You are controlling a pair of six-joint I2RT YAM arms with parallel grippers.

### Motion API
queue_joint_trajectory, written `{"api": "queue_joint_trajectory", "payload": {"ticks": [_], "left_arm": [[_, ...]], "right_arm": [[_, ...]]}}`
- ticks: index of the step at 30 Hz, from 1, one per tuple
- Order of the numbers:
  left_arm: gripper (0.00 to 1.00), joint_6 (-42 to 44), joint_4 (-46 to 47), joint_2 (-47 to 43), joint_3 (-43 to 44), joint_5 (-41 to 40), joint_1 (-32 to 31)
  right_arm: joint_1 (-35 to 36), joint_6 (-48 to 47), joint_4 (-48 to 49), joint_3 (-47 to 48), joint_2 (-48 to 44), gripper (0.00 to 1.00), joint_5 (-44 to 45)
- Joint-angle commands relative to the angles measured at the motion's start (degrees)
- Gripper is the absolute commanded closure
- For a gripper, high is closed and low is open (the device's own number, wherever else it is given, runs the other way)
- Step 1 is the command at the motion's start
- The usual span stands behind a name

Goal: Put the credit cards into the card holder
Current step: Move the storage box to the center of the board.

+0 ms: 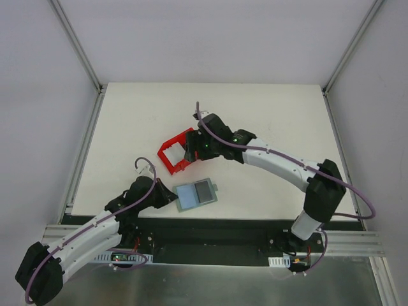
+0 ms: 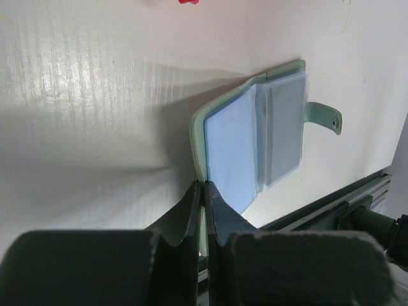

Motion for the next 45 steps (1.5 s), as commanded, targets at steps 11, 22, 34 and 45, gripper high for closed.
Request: {"api": "queue_joint_trajectory", "payload": {"ticks": [11,22,34,45], "left_arm": [[1.00,-0.53,0.13,2.70,1.19,-2.01,0.72],[1.00,0.43,0.13,3.58,1.54,-1.31,1.42],[1.00,1.84,0.22,4.64,2.51,-0.87,2.12],[1.00,2.37,0.31,4.81,3.30,-0.25,2.48]], "right_arm": [[-6.75,-12.04,-5.47,26.85,26.48,0.31,-11.35],[-10.45,-13.80,-8.20,26.25,28.96,0.30,-9.68],[-10.45,-10.91,-3.28,15.26,21.75,0.29,-9.33],[-11.33,-11.17,-5.03,24.74,28.86,0.26,-12.83]]}}
